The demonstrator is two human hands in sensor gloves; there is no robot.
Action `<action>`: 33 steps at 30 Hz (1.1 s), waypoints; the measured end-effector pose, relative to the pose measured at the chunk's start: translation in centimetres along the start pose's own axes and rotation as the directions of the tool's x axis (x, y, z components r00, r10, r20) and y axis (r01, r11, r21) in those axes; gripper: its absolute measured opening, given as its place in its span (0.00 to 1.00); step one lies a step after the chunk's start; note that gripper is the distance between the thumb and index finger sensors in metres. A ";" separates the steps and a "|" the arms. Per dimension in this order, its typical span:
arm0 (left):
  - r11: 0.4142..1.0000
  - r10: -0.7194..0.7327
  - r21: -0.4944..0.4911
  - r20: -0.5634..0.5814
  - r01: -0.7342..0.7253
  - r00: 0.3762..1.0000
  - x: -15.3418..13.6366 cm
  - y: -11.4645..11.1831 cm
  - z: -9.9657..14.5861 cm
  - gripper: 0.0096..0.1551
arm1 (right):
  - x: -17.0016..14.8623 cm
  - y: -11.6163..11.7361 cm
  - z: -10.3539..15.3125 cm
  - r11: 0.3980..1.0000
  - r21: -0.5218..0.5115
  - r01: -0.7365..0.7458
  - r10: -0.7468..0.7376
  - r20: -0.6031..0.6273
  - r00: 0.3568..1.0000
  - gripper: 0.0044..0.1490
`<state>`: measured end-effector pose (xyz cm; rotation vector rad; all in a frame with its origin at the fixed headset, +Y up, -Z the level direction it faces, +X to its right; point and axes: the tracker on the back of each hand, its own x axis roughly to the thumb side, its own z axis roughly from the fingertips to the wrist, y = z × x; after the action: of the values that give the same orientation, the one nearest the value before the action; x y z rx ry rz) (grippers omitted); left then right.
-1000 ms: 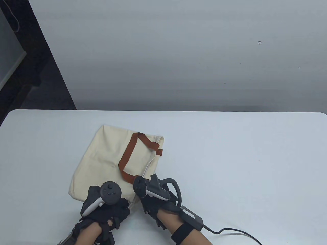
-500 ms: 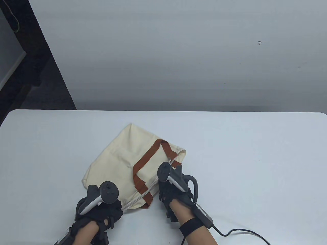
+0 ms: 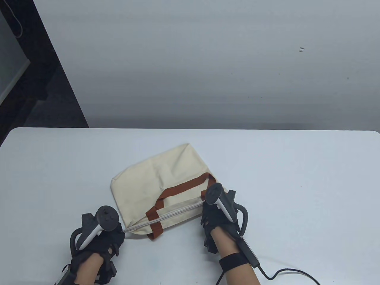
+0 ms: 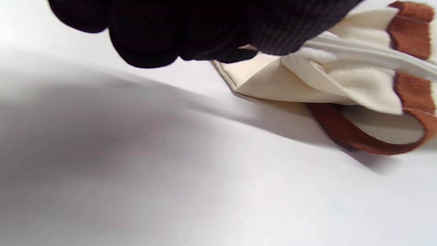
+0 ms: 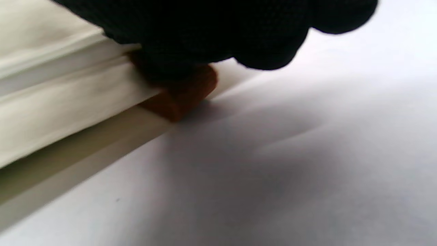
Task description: Zip the canvas bag
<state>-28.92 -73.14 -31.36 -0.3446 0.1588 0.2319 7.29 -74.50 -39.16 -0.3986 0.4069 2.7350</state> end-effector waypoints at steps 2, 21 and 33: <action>1.000 0.006 0.021 -0.035 -0.006 0.999 -0.6 0.2 -0.2 0.22 | -0.7 -0.3 -0.2 1.000 -0.028 0.000 -0.001 -0.026 1.000 0.25; 0.993 0.056 0.110 -0.091 -0.046 0.994 -1.9 1.0 -0.1 0.22 | -2.4 1.5 -0.7 0.988 0.037 -0.150 0.153 -0.086 0.984 0.23; 0.996 0.005 -0.094 -0.048 -0.009 0.999 -0.7 0.8 1.2 0.21 | -4.9 -2.0 0.1 0.979 -0.013 0.202 -0.202 -0.033 0.979 0.28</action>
<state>-29.67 -72.12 -30.37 -0.4437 0.1971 0.2388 12.45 -74.14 -37.90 -0.4633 0.3420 2.5365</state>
